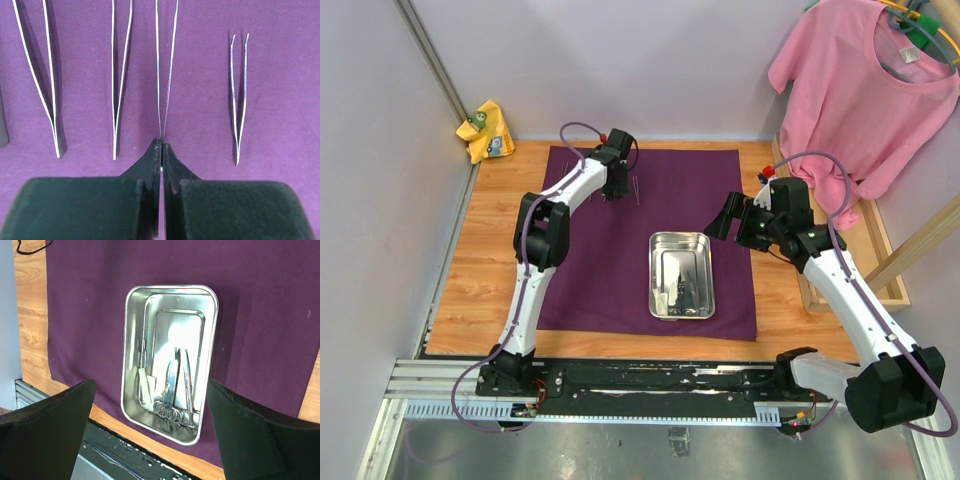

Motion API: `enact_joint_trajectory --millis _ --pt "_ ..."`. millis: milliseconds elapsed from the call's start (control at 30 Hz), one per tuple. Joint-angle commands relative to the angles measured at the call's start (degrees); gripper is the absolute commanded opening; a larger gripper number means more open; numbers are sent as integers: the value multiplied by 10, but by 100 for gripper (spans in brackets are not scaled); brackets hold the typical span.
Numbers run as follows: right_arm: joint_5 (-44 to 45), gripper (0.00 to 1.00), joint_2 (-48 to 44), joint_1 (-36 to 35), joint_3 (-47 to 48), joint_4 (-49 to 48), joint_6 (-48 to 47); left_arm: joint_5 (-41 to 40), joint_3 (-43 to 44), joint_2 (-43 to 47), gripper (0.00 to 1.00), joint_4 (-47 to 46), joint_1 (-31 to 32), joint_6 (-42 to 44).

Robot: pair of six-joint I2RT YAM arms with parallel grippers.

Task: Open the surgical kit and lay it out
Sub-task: Place the medical item in the surgical kit.

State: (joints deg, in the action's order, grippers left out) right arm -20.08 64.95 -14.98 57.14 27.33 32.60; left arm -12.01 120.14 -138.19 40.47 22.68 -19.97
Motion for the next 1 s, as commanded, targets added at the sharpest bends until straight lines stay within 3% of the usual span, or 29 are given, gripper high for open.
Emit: enact_joint_trajectory --millis 0,500,967 --pt "-8 94 1 7 0 1 -8 -3 21 -13 1 2 1 13" --pt "-15 94 -1 7 -7 -4 -3 10 20 -23 3 1 2 21" --pt "-26 95 9 7 -10 -13 -4 -5 17 -18 20 1 1 36"
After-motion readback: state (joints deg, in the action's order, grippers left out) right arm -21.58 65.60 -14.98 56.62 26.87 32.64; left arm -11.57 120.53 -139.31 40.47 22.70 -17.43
